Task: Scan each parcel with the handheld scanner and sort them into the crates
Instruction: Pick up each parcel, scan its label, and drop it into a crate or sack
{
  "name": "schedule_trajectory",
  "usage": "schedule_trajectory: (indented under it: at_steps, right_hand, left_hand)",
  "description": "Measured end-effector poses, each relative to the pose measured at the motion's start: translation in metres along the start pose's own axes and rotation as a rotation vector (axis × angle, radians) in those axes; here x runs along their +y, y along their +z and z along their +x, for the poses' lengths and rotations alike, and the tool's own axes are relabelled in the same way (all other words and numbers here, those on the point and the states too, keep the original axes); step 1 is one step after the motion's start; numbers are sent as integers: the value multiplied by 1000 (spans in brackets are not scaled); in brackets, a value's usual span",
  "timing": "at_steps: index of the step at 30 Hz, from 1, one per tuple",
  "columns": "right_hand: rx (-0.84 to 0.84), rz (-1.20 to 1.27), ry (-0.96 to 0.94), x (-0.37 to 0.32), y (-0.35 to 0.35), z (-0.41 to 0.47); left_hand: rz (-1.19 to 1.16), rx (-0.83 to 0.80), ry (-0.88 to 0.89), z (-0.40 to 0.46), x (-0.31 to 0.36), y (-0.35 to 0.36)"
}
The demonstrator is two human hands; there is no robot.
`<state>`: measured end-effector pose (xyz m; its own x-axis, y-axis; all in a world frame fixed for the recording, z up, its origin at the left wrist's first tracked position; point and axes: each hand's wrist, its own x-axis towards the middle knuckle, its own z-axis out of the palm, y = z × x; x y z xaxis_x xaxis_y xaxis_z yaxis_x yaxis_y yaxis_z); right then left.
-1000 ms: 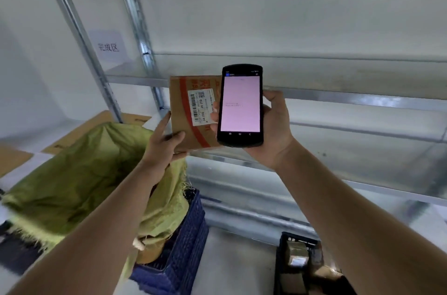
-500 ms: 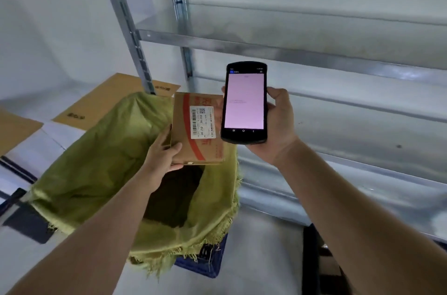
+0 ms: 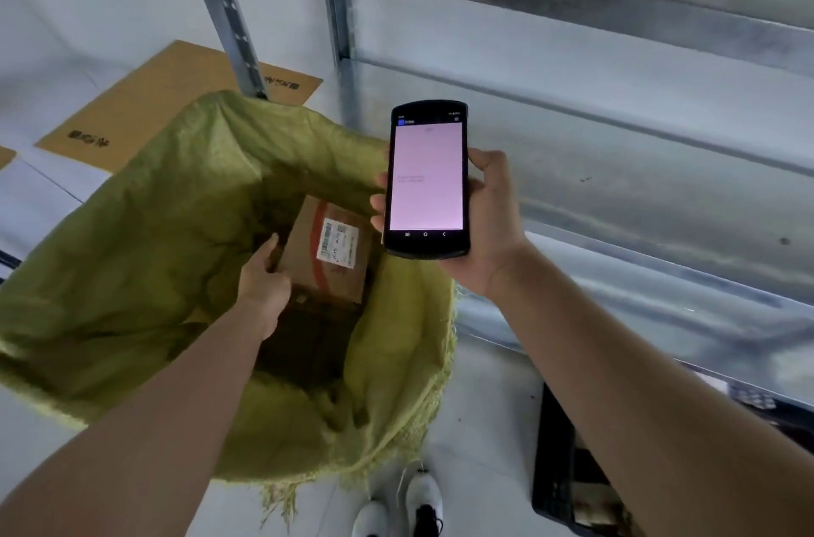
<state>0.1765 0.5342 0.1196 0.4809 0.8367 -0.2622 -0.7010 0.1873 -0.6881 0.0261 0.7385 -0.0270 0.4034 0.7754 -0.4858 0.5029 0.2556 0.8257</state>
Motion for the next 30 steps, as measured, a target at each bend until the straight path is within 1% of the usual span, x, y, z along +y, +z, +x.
schedule_trajectory:
  at_steps: [2, 5, 8, 13, 16, 19, 22, 25, 30]
  right_hand:
    - [7, -9, 11, 8, -9, 4]
    - [30, 18, 26, 18, -17, 5]
    - [65, 48, 11, 25, -19, 2]
    - [144, 92, -52, 21, -20, -25]
    - [240, 110, -121, 16, -26, -52]
    - [327, 122, -184, 11, -41, -86]
    - [377, 128, -240, 5, -60, -127]
    - [427, 151, -311, 0, -84, -174]
    - [508, 197, -398, -6, -133, -256]
  left_hand:
    - [8, 8, 11, 5, 0, 4]
    - [-61, -17, 9, 7, 5, 11]
    - [-108, -94, 8, -4, 17, 20]
    - [-160, -283, 61, -40, 44, 52]
    - [-169, -395, 86, -67, 60, 79]
    - [-107, -496, 155, -96, 66, 107]
    - [-47, -592, 217, -130, 65, 136]
    - [-3, -650, 229, -168, 60, 169]
    - [68, -716, 197, -225, 42, 235]
